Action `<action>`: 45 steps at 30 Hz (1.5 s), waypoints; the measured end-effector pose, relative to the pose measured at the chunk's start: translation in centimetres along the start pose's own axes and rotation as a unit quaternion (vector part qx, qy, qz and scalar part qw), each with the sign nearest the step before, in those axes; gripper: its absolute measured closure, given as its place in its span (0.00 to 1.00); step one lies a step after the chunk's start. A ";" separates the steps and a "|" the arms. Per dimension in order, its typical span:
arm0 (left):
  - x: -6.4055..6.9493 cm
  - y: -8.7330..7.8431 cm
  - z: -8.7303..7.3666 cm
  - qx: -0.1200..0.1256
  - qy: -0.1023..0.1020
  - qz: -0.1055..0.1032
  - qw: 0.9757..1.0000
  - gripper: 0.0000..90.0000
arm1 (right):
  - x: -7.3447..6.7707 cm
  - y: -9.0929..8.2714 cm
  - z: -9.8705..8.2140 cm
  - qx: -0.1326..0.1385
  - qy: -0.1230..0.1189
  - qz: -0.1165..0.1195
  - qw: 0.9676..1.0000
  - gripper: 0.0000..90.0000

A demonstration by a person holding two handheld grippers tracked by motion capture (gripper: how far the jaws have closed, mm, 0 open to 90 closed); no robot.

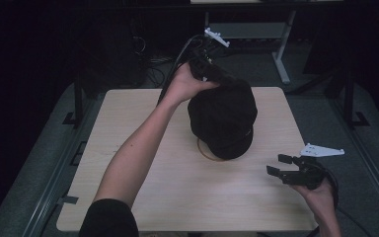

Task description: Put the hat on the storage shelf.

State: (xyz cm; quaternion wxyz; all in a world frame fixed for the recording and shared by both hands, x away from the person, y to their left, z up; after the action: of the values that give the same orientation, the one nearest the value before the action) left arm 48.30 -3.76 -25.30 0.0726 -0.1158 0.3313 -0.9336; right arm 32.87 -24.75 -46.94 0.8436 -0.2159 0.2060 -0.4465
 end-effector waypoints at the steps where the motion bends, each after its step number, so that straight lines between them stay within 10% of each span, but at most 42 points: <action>1: 0.0 -0.2 -0.1 0.001 -0.002 0.001 1.000 0.67 | 0.0 0.0 0.0 0.000 0.000 0.000 1.000 0.26; 45: 1.0 -4.0 -5.3 0.016 -0.034 0.012 0.999 0.56 | -0.7 0.7 0.0 -0.010 -0.008 -0.005 1.000 0.22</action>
State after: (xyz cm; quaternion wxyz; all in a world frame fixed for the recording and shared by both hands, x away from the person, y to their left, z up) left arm 45.71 2.25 -26.56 0.0968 -0.1422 0.3145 -0.9335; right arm 32.97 -23.84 -47.23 0.8408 -0.2288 0.2027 -0.4469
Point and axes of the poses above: each handheld gripper's, and its own axes: y roughly forward along the jaws, z roughly out of its top, x roughly to its right, the point moved 8 cm from there along y, roughly forward along the jaws, and after that the axes turned 11 degrees about -z, right-handed, at the moved point
